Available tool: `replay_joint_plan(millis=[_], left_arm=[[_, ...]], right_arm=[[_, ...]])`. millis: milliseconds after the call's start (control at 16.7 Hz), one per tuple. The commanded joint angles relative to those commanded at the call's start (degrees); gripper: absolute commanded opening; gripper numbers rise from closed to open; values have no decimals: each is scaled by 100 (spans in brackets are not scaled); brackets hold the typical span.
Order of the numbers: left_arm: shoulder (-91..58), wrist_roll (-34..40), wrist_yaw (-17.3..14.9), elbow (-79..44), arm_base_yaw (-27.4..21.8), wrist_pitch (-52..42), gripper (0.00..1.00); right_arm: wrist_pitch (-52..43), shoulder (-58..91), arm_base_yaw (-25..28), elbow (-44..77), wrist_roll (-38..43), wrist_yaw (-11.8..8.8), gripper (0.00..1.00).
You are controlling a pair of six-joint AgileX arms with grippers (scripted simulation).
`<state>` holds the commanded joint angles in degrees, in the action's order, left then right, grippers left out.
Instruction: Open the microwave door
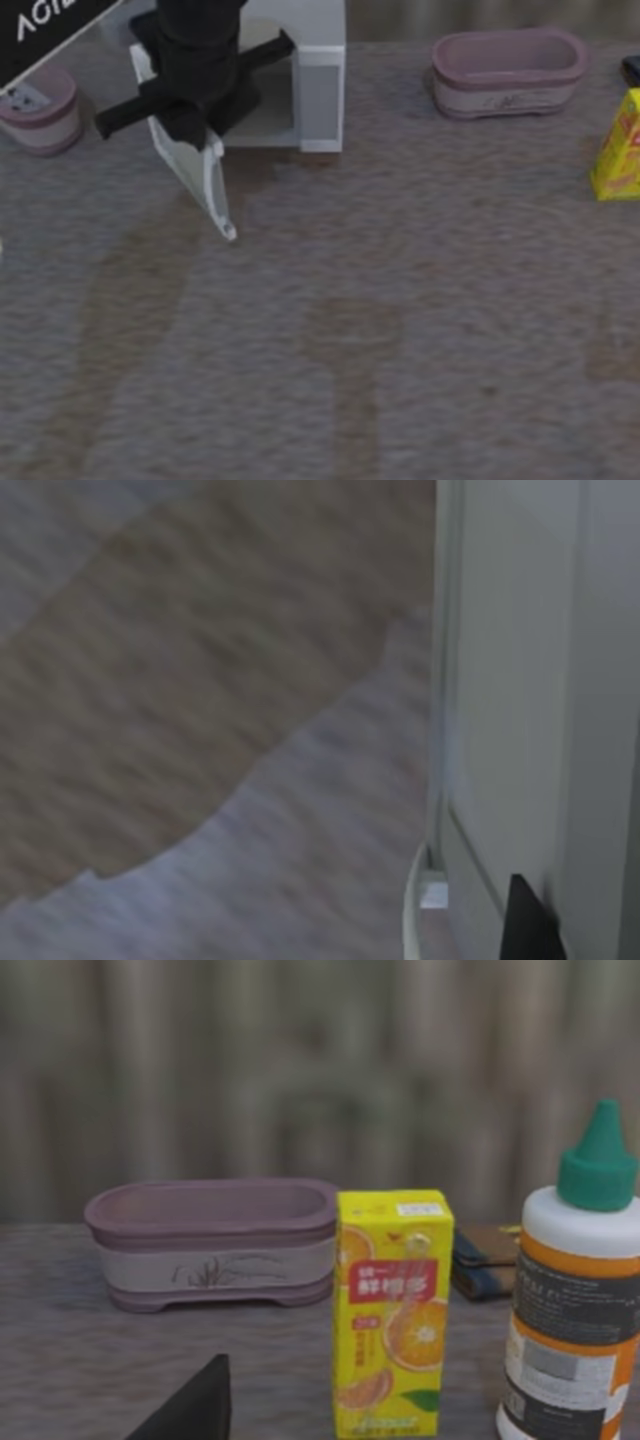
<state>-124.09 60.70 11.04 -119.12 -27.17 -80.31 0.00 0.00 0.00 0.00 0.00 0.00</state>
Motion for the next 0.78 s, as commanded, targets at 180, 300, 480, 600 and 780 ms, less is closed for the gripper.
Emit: replay_joint_plan(millis=[180,300,480,600,780], left_arm=[[-207,-88,-315,-550,105,-409,0],[-356,-156,-535,-916,182,-702,0],[-568,-258,-835,-1393,290,-1119,0],[-680,-316,-992,-1632,348,-1341,0],[-772,-365,-1121,-1823,396,-1519,0]], right_arm=[[0,0,0,0,0,0,100],[0,0,0,0,0,0,100],[0,0,0,0,0,0,100],[0,0,0,0,0,0,100],[0,0,0,0,0,0,100]])
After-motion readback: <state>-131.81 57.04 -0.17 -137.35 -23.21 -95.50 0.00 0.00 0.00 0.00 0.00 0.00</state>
